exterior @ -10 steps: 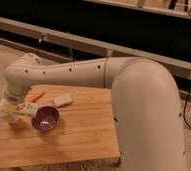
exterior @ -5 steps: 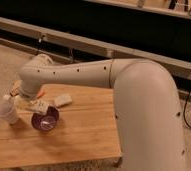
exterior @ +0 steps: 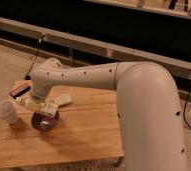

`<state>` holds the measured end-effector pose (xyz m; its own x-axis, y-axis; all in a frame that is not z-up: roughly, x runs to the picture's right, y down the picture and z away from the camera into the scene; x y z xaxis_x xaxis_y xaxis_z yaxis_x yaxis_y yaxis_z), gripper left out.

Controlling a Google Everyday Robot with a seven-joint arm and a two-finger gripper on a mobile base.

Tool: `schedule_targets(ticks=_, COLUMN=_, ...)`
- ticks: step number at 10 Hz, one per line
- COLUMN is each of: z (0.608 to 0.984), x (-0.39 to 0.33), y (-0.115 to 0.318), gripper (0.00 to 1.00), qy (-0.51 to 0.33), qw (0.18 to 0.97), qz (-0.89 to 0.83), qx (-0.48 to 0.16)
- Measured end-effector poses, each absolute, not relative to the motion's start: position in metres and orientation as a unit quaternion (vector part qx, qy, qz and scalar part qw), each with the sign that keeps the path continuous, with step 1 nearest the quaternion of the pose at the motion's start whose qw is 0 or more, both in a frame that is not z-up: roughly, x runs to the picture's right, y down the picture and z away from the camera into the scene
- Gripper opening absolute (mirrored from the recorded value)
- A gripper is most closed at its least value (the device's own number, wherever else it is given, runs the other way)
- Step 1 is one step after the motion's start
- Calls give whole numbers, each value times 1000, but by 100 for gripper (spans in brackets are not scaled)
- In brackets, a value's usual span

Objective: Place the bottle in the ceramic bowl

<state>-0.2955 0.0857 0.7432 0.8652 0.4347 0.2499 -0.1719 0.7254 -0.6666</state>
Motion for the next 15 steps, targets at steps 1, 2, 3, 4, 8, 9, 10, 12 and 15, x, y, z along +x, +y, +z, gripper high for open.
schedule_targets(ticks=1, z=750, x=-296, y=93, gripper=0, qy=-191, qw=908, qz=166, qx=-335)
schedule_targets(ticks=2, z=754, x=-296, y=98, gripper=0, qy=-186, qw=908, qz=163, qx=-338)
schedule_targets(ticks=3, z=758, x=-299, y=105, gripper=0, qy=-181, qw=909, qz=159, qx=-340)
schedule_targets(ticks=4, z=760, x=-301, y=111, gripper=0, qy=-178, qw=910, qz=154, qx=-343)
schedule_targets(ticks=8, z=773, x=-304, y=143, gripper=33, qy=-141, qw=918, qz=123, qx=-350)
schedule_targets(ticks=9, z=775, x=-303, y=145, gripper=39, qy=-136, qw=919, qz=123, qx=-350)
schedule_targets(ticks=10, z=778, x=-303, y=146, gripper=52, qy=-131, qw=920, qz=123, qx=-348)
schedule_targets(ticks=12, z=778, x=-307, y=145, gripper=73, qy=-129, qw=922, qz=123, qx=-345)
schedule_targets(ticks=15, z=769, x=-312, y=138, gripper=80, qy=-138, qw=922, qz=125, qx=-340)
